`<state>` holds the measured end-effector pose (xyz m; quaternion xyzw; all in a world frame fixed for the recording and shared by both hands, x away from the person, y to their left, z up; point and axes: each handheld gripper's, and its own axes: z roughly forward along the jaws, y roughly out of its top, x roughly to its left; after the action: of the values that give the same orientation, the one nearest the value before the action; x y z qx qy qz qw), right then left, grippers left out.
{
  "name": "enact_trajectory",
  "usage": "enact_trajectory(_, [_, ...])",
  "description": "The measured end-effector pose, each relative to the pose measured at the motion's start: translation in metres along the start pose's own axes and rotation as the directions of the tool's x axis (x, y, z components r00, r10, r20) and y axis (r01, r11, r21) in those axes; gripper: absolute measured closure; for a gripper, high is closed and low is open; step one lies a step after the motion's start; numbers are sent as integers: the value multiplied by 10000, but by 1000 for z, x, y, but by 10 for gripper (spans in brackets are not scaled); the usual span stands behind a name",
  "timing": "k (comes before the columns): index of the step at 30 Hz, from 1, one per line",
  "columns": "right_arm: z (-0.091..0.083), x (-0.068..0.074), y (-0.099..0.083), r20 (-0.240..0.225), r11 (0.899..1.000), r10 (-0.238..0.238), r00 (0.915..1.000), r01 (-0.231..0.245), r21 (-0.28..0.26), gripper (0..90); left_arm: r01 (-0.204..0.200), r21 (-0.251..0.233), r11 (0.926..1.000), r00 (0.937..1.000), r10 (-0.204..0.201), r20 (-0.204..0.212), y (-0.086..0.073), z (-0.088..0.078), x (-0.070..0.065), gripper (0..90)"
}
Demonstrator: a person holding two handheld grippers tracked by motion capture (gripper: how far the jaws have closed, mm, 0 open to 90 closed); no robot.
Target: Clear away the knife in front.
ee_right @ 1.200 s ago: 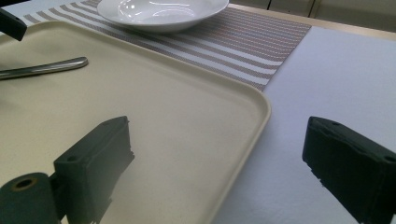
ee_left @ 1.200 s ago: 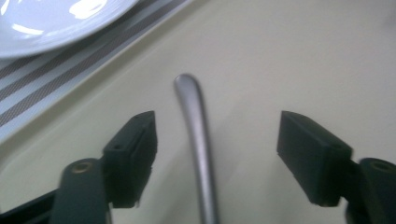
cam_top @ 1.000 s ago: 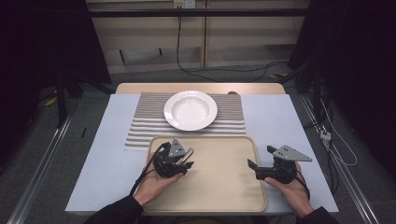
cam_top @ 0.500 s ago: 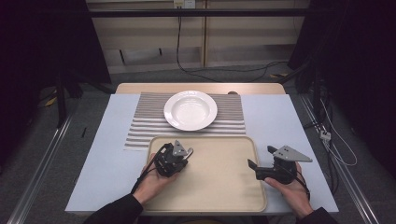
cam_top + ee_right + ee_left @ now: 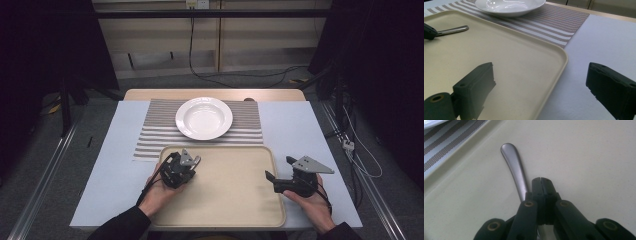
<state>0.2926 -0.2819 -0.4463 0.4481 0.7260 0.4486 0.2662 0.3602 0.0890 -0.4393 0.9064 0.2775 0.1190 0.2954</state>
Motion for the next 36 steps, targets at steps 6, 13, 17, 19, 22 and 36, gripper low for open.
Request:
enact_trajectory(6, [0, 0, 0, -13, 10000, 4, 10000, -4, 2, 82, 301, 65, 9995, 9995, -302, 121, -3, -3, 7, 900])
enact_trajectory(13, [1, 0, 0, -20, 10000, 24, 10000, -24, 20, 82, 498, 226, 9985, 9988, -498, -20, -7, -7, 16, 900])
enact_trajectory(17, [0, 0, 0, -7, 10000, 20, 10000, -20, 18, 82, 518, 256, 9983, 9986, -515, -116, -9, -8, 18, 900])
enact_trajectory(19, [0, 0, 0, -5, 10000, 27, 10000, -27, 12, 82, 449, 300, 9985, 9987, -442, -244, -9, -9, 17, 900])
enact_trajectory(22, [0, 0, 0, -26, 10000, 26, 10000, -26, -6, 82, 433, 367, 9984, 9987, -423, -297, -11, -11, 20, 900])
enact_trajectory(36, [1, 0, 1, -39, 10000, -14, 10000, 14, 12, 82, 729, 406, 9965, 9966, -713, -408, -16, -14, 25, 900])
